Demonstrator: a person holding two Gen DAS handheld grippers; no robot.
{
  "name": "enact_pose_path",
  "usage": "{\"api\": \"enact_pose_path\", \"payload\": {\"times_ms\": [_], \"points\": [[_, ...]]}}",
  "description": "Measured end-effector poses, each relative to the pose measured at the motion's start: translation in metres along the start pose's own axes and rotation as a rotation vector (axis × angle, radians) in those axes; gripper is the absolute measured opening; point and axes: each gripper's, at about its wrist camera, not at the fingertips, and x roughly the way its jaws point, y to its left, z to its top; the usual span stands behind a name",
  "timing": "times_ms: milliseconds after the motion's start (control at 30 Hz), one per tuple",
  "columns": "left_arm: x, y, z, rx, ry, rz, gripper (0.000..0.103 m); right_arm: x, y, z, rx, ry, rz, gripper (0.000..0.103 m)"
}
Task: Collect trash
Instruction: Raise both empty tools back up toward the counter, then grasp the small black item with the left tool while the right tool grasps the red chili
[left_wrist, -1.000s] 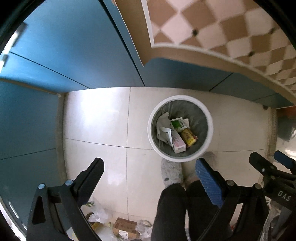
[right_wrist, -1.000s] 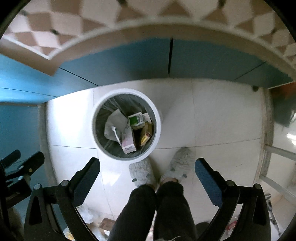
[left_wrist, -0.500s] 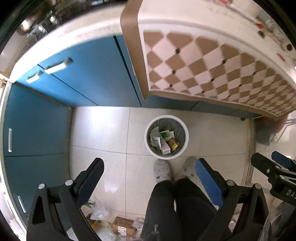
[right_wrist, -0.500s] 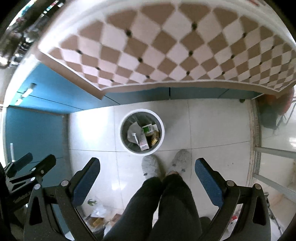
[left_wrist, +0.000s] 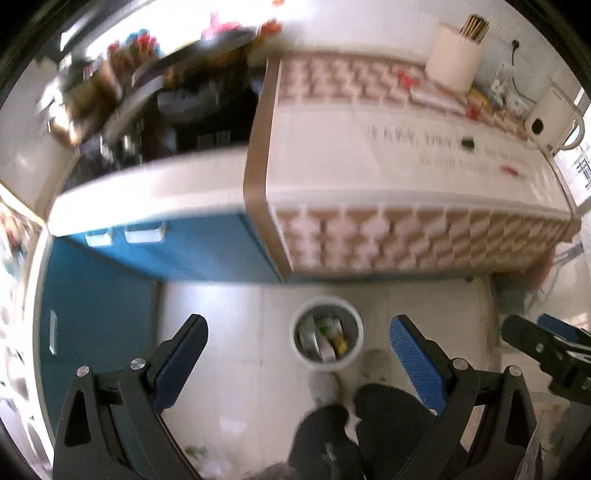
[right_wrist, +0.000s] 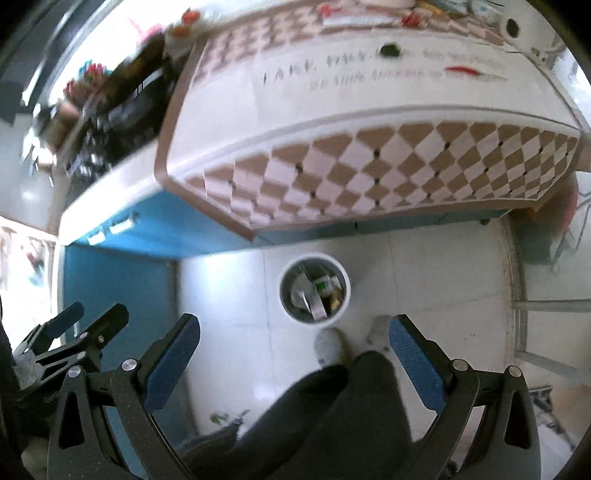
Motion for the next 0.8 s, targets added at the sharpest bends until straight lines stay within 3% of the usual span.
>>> {"api": "enact_pose_path", "payload": {"times_ms": [200,367,533,633,667,700,800], "points": [[-0.002,-0.039,0.073,0.04,-0.104,0.024,0.101,-0.042,-0.026,0.057,0.095,-0.116,0.019,0.103],[0.021,-0.096,0.131,0.109,-0.109,0.05,0.101,-0.049,-0.094,0.12,0.267,-0.178,0.026,0.103],[0.079,-0.167,0.191,0.151,0.005,-0.063,0.101,-0.028,-0.177,0.187,0.422,-0.193,-0.008,0.1],[0.119,-0.215,0.22,0.185,0.087,-0.142,0.099,-0.01,-0.223,0.228,0.479,-0.179,-0.028,0.087],[0.136,-0.232,0.229,0.2,0.119,-0.175,0.094,-0.002,-0.239,0.243,0.496,-0.172,-0.034,0.083],[0.144,-0.243,0.233,0.21,0.139,-0.183,0.085,0.004,-0.25,0.252,0.508,-0.17,-0.036,0.08],[0.176,-0.276,0.247,0.245,0.201,-0.19,0.068,0.023,-0.28,0.278,0.538,-0.149,-0.041,0.074]]}}
